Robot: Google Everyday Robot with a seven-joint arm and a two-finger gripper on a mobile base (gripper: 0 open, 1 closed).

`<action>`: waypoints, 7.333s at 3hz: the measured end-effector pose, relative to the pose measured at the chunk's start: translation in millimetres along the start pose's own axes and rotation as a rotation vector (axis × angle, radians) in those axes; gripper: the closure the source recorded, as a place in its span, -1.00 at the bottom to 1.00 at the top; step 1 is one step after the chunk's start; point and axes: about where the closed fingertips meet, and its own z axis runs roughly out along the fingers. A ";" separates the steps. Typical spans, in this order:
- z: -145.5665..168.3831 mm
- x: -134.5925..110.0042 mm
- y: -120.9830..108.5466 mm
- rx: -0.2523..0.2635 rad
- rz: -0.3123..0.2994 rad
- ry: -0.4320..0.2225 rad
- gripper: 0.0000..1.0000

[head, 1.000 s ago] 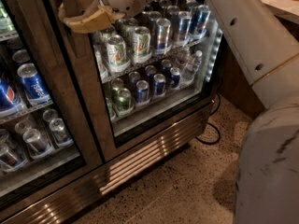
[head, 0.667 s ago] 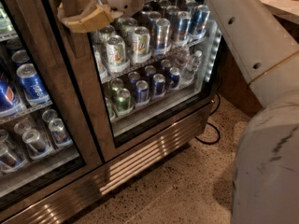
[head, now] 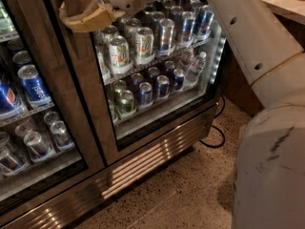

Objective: Open right fridge door

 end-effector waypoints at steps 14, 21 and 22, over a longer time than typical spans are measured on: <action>3.4 -3.2 -2.0 0.011 0.008 0.003 1.00; 2.7 -10.2 -7.9 0.012 -0.006 0.034 1.00; 2.3 -7.2 -7.8 0.012 -0.006 0.034 0.61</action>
Offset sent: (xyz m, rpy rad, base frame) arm -0.1104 0.1147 0.2553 -0.1392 -0.5010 0.1788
